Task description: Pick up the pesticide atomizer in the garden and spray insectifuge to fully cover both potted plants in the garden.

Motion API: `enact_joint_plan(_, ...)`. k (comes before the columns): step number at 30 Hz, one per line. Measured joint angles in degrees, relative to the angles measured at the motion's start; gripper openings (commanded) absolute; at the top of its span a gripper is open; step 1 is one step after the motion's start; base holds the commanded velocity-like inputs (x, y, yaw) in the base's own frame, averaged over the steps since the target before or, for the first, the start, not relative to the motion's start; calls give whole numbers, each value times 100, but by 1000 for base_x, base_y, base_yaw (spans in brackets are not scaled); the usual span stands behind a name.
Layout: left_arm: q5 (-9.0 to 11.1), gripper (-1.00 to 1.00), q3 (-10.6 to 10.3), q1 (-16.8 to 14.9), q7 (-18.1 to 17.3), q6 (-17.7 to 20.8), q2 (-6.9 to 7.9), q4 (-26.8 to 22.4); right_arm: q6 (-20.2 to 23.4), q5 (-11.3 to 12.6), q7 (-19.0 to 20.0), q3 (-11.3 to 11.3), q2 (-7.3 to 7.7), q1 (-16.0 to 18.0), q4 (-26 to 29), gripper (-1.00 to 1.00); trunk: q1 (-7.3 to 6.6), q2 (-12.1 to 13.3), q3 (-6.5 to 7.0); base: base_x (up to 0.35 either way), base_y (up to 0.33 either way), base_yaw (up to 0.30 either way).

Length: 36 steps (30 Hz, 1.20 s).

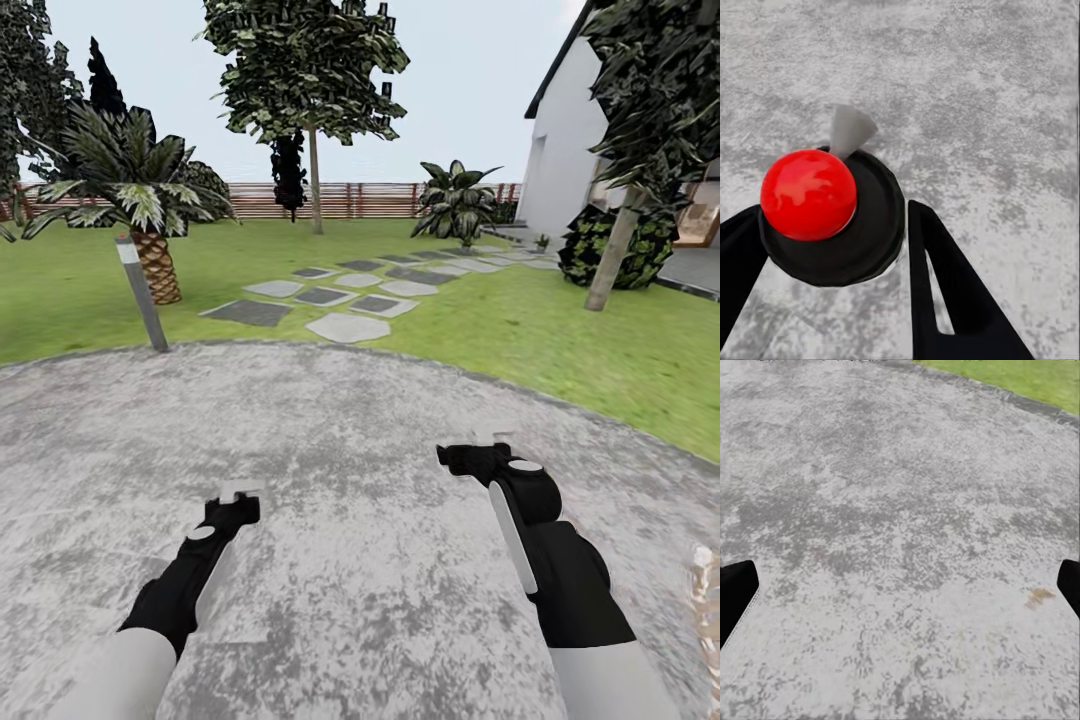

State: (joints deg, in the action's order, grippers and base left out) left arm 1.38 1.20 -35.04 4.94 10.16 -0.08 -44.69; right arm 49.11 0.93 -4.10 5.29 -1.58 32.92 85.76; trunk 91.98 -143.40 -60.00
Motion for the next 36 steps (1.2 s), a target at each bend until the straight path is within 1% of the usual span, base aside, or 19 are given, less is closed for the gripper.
enact_joint_plan(3,5,-100,-10,12,-6,275,-2,-435,0,0,0,0,0,0,-2,100,0,0,1,324,187,0)
enact_joint_plan(6,6,-100,-11,15,-11,363,-2,-558,0,0,2,-1,0,0,2,100,1,1,1,324,187,0)
enact_joint_plan(15,-5,-100,-16,-25,-23,395,-7,-594,0,7,8,-23,0,0,13,100,1,1,1,324,185,0)
enact_joint_plan(26,-22,-100,-24,16,10,421,-8,-615,30,8,8,-2,0,0,13,100,1,1,1,326,168,0)
enact_joint_plan(36,-2,-100,-17,16,9,420,-8,-636,54,11,19,-4,0,1,15,100,1,1,1,342,36,0)
